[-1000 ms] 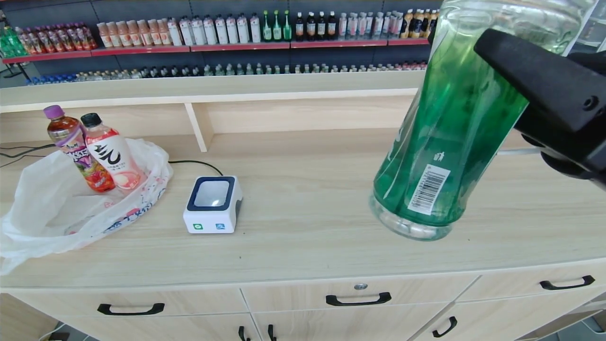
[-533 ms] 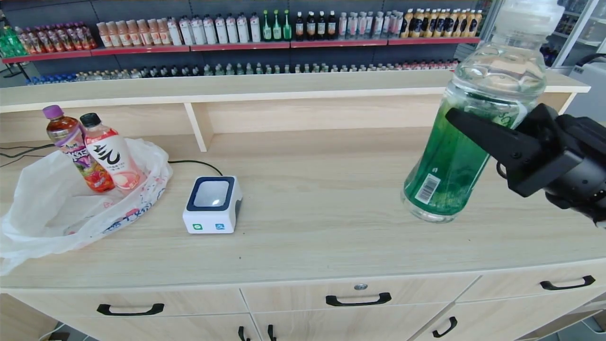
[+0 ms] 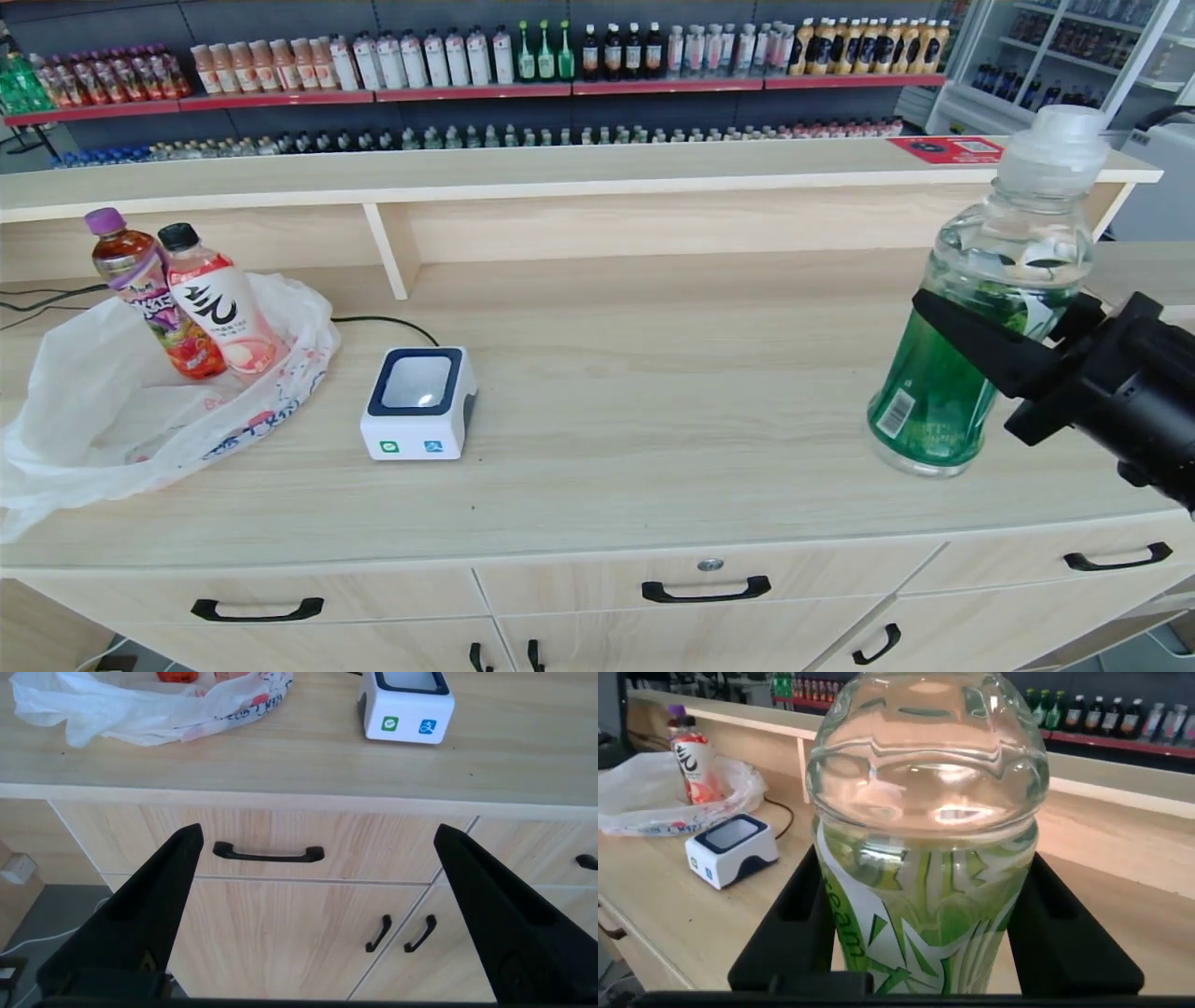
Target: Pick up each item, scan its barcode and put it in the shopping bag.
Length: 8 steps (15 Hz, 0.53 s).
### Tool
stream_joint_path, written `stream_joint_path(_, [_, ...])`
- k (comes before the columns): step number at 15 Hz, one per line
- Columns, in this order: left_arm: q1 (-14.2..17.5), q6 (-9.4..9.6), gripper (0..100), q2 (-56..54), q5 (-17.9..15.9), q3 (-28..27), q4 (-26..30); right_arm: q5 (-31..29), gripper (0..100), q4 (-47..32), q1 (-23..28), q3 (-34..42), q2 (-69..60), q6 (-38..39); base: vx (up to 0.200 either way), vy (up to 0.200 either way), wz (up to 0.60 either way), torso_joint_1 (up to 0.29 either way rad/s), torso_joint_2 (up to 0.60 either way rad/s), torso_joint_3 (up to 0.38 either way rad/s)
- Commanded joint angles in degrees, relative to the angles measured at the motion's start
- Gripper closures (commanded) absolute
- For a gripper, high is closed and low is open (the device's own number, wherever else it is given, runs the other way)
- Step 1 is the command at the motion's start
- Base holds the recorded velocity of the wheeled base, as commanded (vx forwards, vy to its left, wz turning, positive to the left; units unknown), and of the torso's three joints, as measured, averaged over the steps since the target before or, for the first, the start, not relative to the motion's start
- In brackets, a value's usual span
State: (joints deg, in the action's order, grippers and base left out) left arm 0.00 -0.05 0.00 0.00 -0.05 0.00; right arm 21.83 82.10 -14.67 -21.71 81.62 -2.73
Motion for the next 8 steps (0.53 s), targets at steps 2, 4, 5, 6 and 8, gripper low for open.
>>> stream_joint_path(2, [0.0, -0.21, 0, 0.09, 0.09, -0.04, 0.0, 3.74, 100, 0.16, 2.89, 0.62, 1.62, -1.84, 0.0, 0.0, 0.0, 0.0, 0.0, 0.0])
stream_joint_path(4, [0.0, -0.13, 0, 0.09, 0.0, -0.04, 0.0, 3.74, 100, 0.6, 2.89, -0.09, 3.29, -3.77, 0.0, 0.0, 0.0, 0.0, 0.0, 0.0])
stream_joint_path(5, [0.0, -0.13, 0, 0.09, 0.0, -0.04, 0.0, 3.65, 100, 0.69, 2.98, -0.35, 3.55, -3.86, 0.0, 0.0, 0.0, 0.0, 0.0, 0.0])
stream_joint_path(6, [0.0, -0.21, 0, 0.09, 0.0, 0.05, 0.0, 2.51, 100, 0.95, 3.33, -0.96, 3.73, -3.95, 0.0, 0.0, 0.0, 0.0, 0.0, 0.0])
stream_joint_path(8, [0.0, -0.21, 0, 0.09, 0.09, 0.05, 0.0, -1.0, 100, 1.66, 3.06, -1.05, 3.73, -3.69, -0.2, 0.0, 0.0, 0.005, 0.0, 0.002])
